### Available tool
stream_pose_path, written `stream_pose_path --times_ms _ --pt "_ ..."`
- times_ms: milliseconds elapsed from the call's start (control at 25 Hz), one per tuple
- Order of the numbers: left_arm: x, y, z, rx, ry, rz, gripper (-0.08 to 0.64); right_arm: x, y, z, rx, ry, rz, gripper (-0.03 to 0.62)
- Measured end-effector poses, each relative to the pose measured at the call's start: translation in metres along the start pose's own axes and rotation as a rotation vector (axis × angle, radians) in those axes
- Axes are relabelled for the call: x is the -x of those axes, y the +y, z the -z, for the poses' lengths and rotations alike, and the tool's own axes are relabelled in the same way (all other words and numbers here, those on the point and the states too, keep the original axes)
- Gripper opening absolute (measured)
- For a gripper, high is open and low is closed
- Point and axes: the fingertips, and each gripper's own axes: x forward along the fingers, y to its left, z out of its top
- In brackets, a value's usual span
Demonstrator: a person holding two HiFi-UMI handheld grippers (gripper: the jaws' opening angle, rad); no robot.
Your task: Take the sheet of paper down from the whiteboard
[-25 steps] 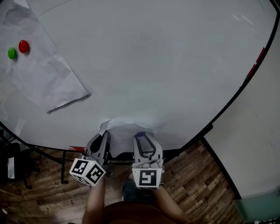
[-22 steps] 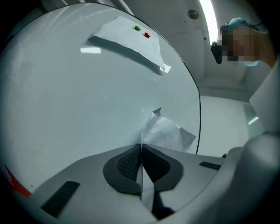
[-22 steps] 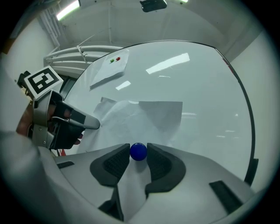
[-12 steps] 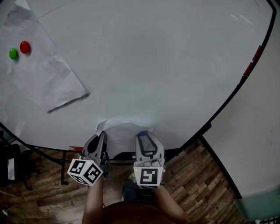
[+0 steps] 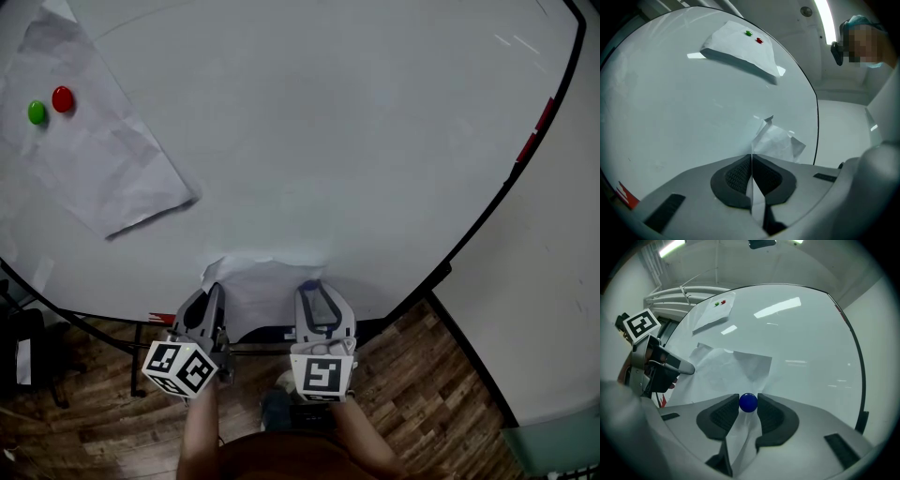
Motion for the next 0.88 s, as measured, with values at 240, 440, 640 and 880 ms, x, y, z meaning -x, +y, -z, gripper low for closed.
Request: stream_pose_path --times_ms 240,440,640,880 --pt "0.005 0.004 -0.003 -0.002 -0.005 -0.011 0.025 0.001 -0.006 0.001 -0.006 0.001 0.014 0.135" --pt "0.008 0.004 -0.005 0.01 -0.01 -0.017 0.025 0.003 -0.011 0.002 -0.01 0.025 0.018 0.135" --pt "0.009 -0.002 -0.005 0.013 -0.002 -0.014 0.025 0.008 -0.019 0.006 -0.01 0.044 0.031 0.137" --pt "0.013 -0.002 0.0 0.058 -0.004 -0.021 0.025 0.015 -0.027 0.014 -0.075 0.068 0.043 0.136"
